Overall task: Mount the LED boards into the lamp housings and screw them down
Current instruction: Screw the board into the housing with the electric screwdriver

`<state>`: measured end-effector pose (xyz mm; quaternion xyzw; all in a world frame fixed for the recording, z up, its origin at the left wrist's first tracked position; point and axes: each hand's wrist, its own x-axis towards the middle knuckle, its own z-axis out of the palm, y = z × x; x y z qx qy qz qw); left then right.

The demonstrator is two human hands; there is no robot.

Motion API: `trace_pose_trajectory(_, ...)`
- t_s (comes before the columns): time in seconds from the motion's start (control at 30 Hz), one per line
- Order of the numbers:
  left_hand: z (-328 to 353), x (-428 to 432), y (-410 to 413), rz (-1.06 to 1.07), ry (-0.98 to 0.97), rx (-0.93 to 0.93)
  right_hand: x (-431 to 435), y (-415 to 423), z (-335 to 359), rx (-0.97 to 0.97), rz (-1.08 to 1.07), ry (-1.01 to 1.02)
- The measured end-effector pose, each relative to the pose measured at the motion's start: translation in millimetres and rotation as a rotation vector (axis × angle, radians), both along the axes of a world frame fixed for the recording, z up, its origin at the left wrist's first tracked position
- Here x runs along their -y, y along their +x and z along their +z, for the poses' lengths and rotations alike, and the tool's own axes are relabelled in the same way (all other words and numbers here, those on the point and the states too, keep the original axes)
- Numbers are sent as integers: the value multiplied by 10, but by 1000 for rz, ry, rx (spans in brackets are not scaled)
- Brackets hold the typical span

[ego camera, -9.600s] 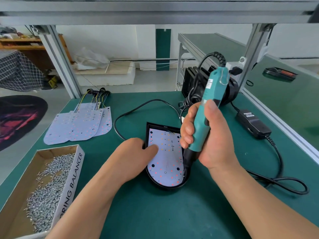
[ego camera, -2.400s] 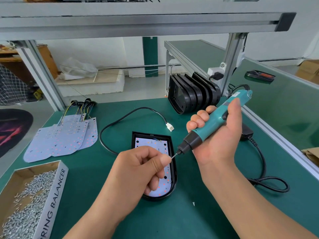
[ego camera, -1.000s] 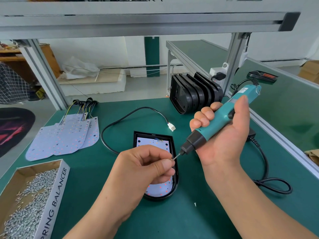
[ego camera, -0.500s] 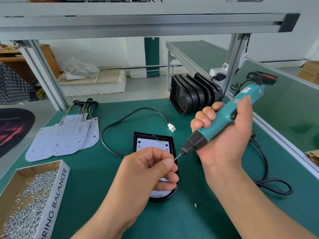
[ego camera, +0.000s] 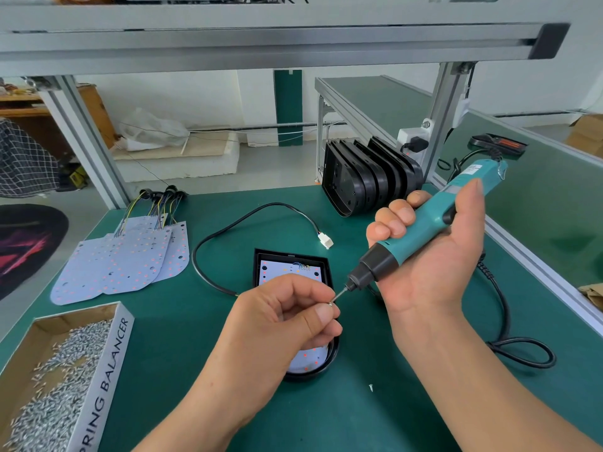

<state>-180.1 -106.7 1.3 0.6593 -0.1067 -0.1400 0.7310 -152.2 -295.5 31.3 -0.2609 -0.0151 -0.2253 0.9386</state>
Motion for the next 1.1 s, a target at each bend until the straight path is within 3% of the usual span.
trace_pose_trajectory(0.8, -28, -16, 34, -21, -47, -15, -25, 8, -16, -4, 8, -27)
trace_pose_trajectory(1.1, -50, -33, 27, 20, 160, 132, -66, -14, 5, -16, -10, -67)
